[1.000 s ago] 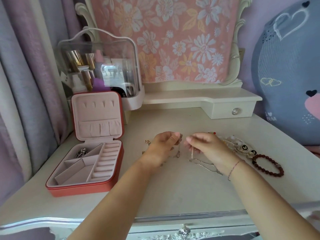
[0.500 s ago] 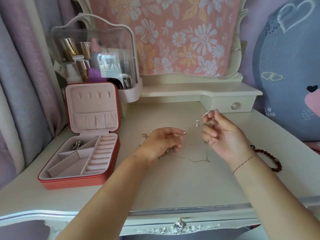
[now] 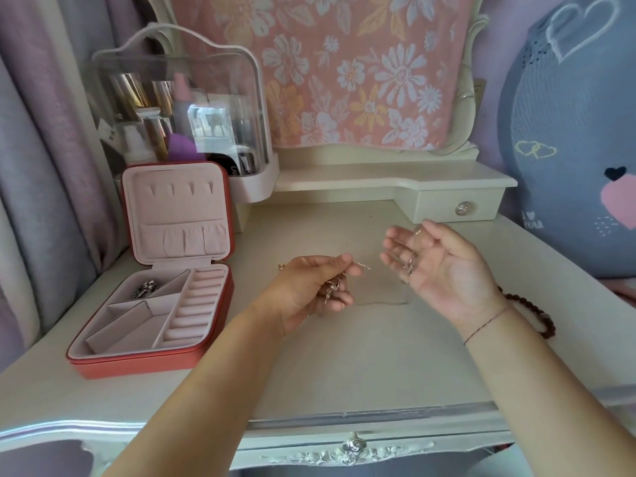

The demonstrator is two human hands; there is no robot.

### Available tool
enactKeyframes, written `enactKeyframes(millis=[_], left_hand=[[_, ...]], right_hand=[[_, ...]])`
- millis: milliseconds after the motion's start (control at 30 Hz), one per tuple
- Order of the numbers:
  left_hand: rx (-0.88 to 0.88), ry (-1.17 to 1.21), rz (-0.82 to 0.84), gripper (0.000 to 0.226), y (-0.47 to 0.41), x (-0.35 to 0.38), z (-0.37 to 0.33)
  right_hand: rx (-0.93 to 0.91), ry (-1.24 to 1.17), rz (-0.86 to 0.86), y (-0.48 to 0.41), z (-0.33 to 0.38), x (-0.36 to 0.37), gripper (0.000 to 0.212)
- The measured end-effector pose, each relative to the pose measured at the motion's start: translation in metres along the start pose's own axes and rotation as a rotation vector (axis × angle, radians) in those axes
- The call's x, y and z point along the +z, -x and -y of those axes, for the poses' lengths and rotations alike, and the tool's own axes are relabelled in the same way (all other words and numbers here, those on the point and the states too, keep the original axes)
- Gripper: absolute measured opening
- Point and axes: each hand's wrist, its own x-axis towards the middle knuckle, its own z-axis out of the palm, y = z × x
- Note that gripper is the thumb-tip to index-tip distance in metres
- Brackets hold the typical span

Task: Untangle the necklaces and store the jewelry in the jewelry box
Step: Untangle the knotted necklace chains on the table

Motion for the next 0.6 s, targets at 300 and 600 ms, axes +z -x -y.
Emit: enactKeyframes(millis=[300, 600], left_hand=[[-0.027, 0.298, 0.238, 0.028, 0.004, -0.001, -0.008], [0.056, 0.199, 0.188, 0.038, 0.003, -0.005, -0.006]], right_hand=[[0.004, 0.672, 0.046, 0.004, -0.021, 0.007, 0.008], [0.03, 0.76, 0.033, 0.003, -0.021, 0.004, 0.007]])
